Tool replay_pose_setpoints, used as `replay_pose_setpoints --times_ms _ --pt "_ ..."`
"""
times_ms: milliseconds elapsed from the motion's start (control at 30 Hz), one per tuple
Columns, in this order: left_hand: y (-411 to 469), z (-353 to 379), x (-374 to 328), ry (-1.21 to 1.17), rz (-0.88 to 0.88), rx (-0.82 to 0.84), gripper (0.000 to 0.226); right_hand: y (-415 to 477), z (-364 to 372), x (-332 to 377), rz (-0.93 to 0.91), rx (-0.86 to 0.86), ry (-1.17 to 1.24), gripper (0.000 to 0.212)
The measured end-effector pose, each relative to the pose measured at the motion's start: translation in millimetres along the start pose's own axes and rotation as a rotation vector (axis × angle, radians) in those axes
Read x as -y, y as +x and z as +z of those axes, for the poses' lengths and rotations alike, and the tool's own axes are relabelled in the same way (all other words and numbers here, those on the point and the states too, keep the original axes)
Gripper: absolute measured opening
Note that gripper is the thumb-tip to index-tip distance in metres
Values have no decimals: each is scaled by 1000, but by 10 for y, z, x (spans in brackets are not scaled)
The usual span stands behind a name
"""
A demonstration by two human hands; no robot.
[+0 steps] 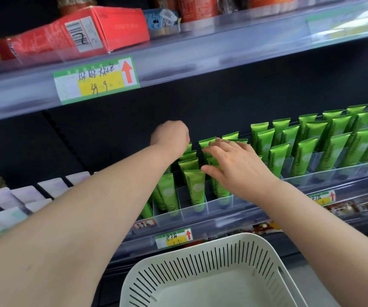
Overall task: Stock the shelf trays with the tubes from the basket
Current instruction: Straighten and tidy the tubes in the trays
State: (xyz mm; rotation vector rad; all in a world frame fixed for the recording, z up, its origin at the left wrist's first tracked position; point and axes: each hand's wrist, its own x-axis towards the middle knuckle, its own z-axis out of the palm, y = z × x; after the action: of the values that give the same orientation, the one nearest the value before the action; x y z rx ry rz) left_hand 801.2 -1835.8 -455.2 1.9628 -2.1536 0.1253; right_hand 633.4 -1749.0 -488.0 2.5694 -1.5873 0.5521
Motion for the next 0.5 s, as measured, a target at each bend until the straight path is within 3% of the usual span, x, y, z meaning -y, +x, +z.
replay_pose_setpoints --times_ms 200,500 --pt "-2 -43 58 0 -27 60 20 8 -9 27 -2 2 10 56" --pt "-5 14 -18 20 18 12 18 1 -25 48 8 9 1 56"
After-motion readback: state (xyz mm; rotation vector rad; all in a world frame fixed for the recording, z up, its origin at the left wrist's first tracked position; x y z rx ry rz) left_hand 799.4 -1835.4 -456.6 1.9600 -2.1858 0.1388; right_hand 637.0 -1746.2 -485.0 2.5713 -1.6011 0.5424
